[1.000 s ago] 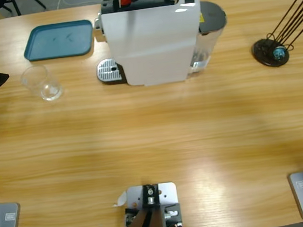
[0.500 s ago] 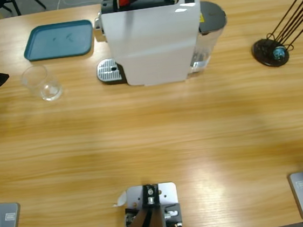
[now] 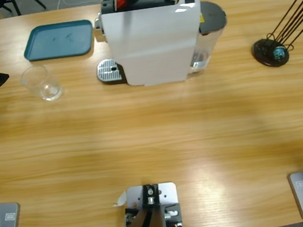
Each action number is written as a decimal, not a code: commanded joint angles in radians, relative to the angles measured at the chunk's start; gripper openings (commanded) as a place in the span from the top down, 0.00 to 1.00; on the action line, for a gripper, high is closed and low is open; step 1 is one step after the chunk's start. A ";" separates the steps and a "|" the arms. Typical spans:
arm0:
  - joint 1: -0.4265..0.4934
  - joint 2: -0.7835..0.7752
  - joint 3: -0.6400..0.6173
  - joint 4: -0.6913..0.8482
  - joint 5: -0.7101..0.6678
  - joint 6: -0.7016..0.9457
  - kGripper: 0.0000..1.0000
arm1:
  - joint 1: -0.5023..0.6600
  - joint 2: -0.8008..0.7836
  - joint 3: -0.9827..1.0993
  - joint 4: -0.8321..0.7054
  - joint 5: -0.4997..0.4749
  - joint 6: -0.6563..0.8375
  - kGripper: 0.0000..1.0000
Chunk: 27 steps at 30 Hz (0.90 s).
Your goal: Pour coffee
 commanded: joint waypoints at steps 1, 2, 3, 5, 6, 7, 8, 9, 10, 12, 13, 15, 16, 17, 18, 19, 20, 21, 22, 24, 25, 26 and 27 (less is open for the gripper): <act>0.002 0.023 0.034 -0.011 -0.017 0.013 0.00 | -0.008 0.102 -0.098 0.133 -0.003 -0.009 0.45; 0.002 0.023 0.035 -0.011 -0.017 0.013 0.00 | -0.008 0.103 -0.099 0.134 -0.001 -0.010 0.41; 0.002 0.023 0.034 -0.011 -0.017 0.013 0.00 | -0.008 0.103 -0.099 0.134 -0.001 -0.010 0.37; 0.002 0.023 0.035 -0.011 -0.017 0.013 0.00 | -0.008 0.106 -0.101 0.135 -0.001 -0.010 0.35; 0.002 0.023 0.035 -0.011 -0.017 0.013 0.00 | -0.008 0.106 -0.102 0.136 -0.001 -0.010 0.35; 0.002 0.023 0.035 -0.011 -0.017 0.013 0.00 | -0.008 0.106 -0.102 0.136 -0.001 -0.010 0.34; 0.002 0.023 0.035 -0.011 -0.017 0.013 0.00 | -0.008 0.105 -0.103 0.136 -0.001 -0.010 0.31; 0.002 0.024 0.035 -0.011 -0.017 0.013 0.00 | -0.008 0.103 -0.105 0.137 -0.002 -0.010 0.26; 0.002 0.025 0.035 -0.012 -0.017 0.013 0.00 | -0.008 0.101 -0.108 0.137 -0.005 -0.010 0.24; 0.002 0.028 0.034 -0.012 -0.017 0.013 0.00 | -0.003 0.089 -0.130 0.145 -0.011 -0.008 0.22; 0.002 0.029 0.034 -0.012 -0.017 0.013 0.00 | -0.001 0.080 -0.150 0.153 -0.003 0.000 0.21; 0.002 0.031 0.034 -0.014 -0.019 0.013 0.00 | 0.008 0.055 -0.206 0.176 0.051 0.031 0.03; 0.002 0.033 0.034 -0.015 -0.022 0.013 0.00 | 0.017 0.042 -0.245 0.196 0.071 0.050 0.01; 0.002 0.034 0.034 -0.015 -0.023 0.013 0.00 | 0.028 0.024 -0.282 0.216 0.096 0.066 0.10; 0.002 0.033 0.034 -0.015 -0.023 0.013 0.00 | 0.043 0.001 -0.309 0.229 0.115 0.083 0.40; 0.002 0.034 0.034 -0.015 -0.023 0.013 0.00 | 0.063 -0.032 -0.338 0.248 0.138 0.101 0.79; 0.002 0.034 0.034 -0.015 -0.023 0.013 0.00 | 0.076 -0.058 -0.366 0.273 0.158 0.111 1.00; 0.002 0.034 0.034 -0.015 -0.024 0.013 0.00 | 0.086 -0.086 -0.387 0.295 0.162 0.130 1.00; 0.002 0.034 0.034 -0.015 -0.024 0.013 0.00 | 0.092 -0.119 -0.392 0.314 0.157 0.139 1.00; 0.002 0.034 0.034 -0.015 -0.027 0.013 0.00 | 0.093 -0.181 -0.388 0.385 0.123 0.144 1.00; 0.002 0.034 0.034 -0.015 -0.030 0.014 0.00 | 0.093 -0.209 -0.389 0.418 0.107 0.158 1.00; 0.002 0.033 0.034 -0.015 -0.032 0.015 0.00 | 0.093 -0.243 -0.384 0.437 0.082 0.171 1.00; 0.002 0.031 0.034 -0.015 -0.033 0.015 0.00 | 0.092 -0.278 -0.367 0.451 0.046 0.173 1.00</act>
